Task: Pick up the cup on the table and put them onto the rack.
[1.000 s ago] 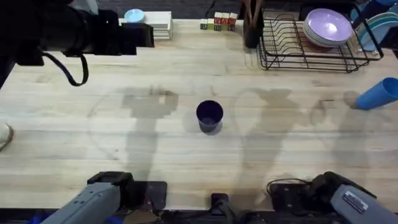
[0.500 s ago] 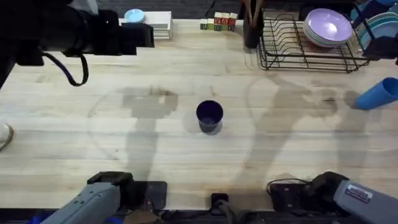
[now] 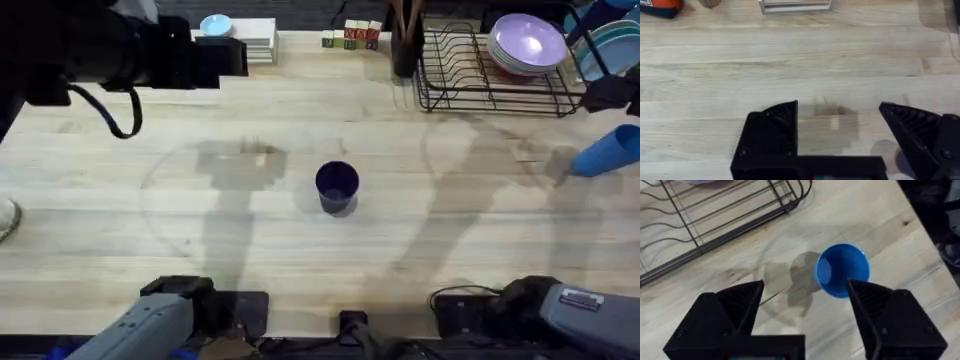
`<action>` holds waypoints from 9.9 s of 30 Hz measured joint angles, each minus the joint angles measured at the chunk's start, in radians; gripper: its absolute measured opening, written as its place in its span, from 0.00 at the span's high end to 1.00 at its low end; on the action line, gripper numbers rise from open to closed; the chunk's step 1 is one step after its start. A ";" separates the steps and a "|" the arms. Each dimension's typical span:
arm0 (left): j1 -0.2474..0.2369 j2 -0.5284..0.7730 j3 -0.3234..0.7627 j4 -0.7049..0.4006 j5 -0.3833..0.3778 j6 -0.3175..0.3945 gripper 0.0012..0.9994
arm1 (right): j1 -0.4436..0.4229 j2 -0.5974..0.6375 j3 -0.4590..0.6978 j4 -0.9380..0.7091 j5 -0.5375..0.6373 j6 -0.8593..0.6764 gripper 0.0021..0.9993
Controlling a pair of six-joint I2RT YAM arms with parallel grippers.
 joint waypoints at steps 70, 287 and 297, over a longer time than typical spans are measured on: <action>0.000 0.000 0.000 -0.001 0.000 0.000 0.01 | 0.059 -0.074 0.013 -0.030 0.102 -0.115 0.97; 0.000 0.000 0.000 -0.001 0.000 0.000 0.01 | 1.383 0.293 0.236 -0.397 -0.088 0.092 0.54; 0.000 0.000 0.000 -0.001 0.000 0.000 0.01 | 1.383 0.332 0.236 -0.399 -0.088 0.095 0.96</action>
